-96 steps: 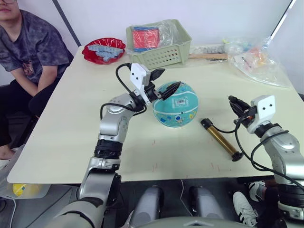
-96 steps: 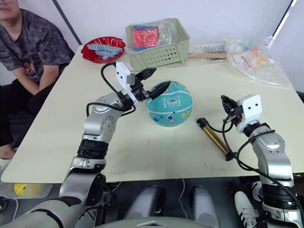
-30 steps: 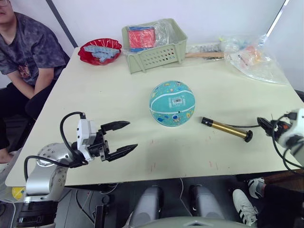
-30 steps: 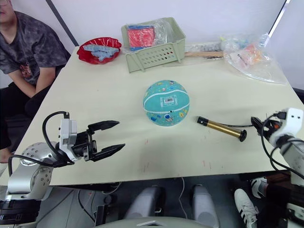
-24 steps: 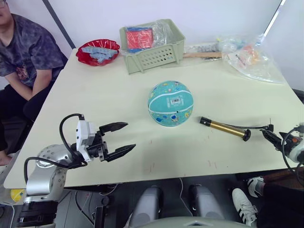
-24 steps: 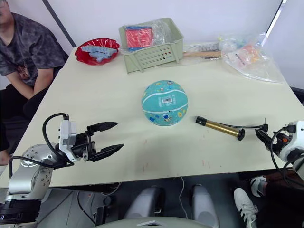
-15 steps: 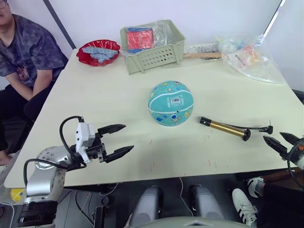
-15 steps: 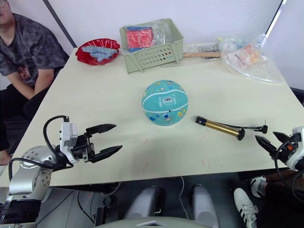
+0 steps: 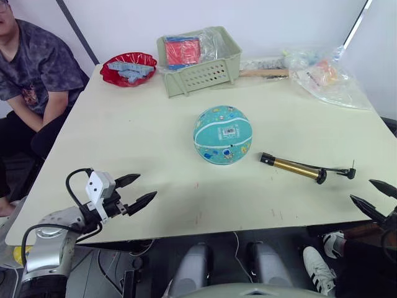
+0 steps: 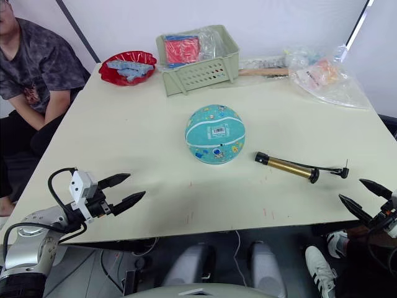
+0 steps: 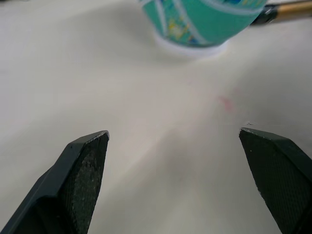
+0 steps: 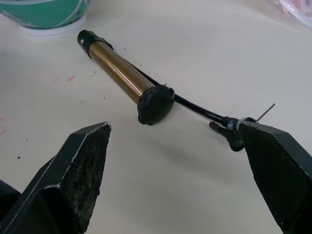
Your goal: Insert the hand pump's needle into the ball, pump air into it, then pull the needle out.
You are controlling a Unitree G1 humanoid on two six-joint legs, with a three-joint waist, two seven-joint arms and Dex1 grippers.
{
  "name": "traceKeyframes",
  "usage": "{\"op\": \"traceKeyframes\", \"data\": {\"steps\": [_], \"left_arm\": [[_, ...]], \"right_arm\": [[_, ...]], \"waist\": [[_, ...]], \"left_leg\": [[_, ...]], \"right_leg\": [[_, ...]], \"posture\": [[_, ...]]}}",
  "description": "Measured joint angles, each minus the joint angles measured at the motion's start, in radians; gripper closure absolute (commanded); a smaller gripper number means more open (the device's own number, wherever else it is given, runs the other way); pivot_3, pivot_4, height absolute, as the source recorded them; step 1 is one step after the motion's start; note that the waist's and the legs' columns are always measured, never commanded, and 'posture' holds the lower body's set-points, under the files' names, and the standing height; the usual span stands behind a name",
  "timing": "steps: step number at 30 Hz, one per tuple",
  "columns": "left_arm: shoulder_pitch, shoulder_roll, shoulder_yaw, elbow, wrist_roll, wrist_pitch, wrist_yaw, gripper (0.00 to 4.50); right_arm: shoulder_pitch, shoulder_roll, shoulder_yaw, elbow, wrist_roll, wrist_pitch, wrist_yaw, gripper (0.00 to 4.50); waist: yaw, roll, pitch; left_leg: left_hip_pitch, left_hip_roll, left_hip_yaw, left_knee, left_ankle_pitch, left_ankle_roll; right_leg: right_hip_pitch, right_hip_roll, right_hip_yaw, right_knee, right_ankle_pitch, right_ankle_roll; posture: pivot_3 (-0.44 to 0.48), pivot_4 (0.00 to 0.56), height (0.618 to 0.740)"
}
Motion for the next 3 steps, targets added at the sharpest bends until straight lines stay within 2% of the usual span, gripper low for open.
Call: {"op": "traceKeyframes", "data": {"steps": [3], "left_arm": [[0.002,0.000,0.000,0.015,0.026,-0.016,0.020,0.00]], "right_arm": [[-0.012,-0.006,0.000,0.026,0.004,-0.013,0.019,0.15]], "waist": [[0.001,0.000,0.000]], "left_leg": [[0.000,0.000,0.000,0.000,0.000,0.000]], "right_leg": [[0.000,-0.001,0.000,0.000,0.000,-0.001]], "posture": [[0.000,0.150,0.738]]}}
